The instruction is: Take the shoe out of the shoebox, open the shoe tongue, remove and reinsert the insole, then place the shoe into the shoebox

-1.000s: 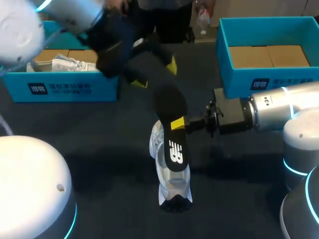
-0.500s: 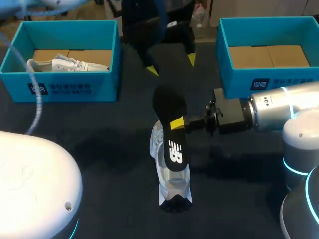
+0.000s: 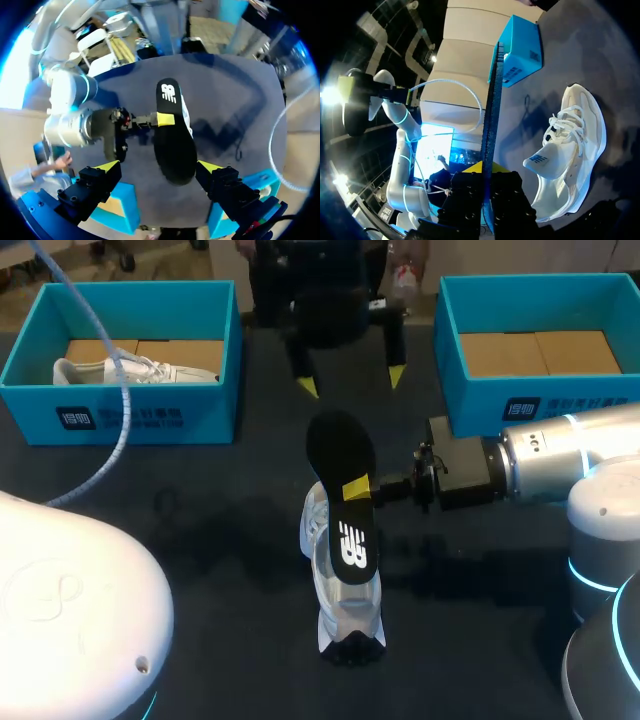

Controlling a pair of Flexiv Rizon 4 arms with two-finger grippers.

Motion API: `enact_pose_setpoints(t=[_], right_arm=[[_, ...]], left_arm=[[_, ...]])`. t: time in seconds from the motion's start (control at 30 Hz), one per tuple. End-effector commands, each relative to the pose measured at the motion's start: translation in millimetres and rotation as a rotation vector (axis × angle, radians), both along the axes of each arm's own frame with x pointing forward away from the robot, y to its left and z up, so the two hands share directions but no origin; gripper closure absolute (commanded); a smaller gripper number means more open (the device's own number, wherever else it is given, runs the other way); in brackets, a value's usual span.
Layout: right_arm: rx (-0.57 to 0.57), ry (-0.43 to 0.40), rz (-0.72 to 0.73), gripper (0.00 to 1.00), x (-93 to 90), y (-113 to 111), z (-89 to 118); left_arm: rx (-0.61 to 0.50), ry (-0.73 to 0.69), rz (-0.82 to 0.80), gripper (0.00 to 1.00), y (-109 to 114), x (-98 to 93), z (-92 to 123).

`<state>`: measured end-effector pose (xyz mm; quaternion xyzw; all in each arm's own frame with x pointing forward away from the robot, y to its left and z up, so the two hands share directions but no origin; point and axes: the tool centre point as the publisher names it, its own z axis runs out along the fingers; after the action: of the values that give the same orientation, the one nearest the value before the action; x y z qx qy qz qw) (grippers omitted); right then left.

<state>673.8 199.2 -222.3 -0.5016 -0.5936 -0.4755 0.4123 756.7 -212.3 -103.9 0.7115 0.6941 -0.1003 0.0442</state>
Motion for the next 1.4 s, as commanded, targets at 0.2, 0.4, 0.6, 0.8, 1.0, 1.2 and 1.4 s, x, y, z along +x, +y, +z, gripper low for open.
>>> enact_pose_setpoints(t=[0.2,0.4,0.6,0.8,1.0,1.2,1.4], right_arm=[[-0.001,0.000,-0.003,1.00,-0.7,1.7,-0.3],[-0.001,0.000,-0.003,1.00,-0.7,1.7,-0.3],[-0.001,0.000,-0.003,1.00,-0.7,1.7,-0.3],[-0.001,0.000,-0.003,1.00,-0.7,1.7,-0.3],[-0.001,0.000,-0.003,1.00,-0.7,1.7,-0.3],[-0.001,0.000,-0.003,1.00,-0.7,1.7,-0.3],[-0.001,0.000,-0.003,1.00,-0.7,1.7,-0.3]], left_arm=[[-0.335,-0.040,0.165,0.00,40.8,-8.4,-15.8],[-0.631,-0.100,0.288,0.00,57.1,-30.0,-10.8],[-0.631,-0.087,0.347,0.00,59.7,-28.0,-14.7],[-0.631,-0.087,0.347,0.00,59.7,-28.0,-14.7],[-0.830,-0.129,0.248,0.00,77.4,-17.5,-32.4],[-0.860,-0.103,0.222,0.00,85.4,-13.3,-41.9],[-0.860,-0.103,0.222,0.00,85.4,-13.3,-41.9]])
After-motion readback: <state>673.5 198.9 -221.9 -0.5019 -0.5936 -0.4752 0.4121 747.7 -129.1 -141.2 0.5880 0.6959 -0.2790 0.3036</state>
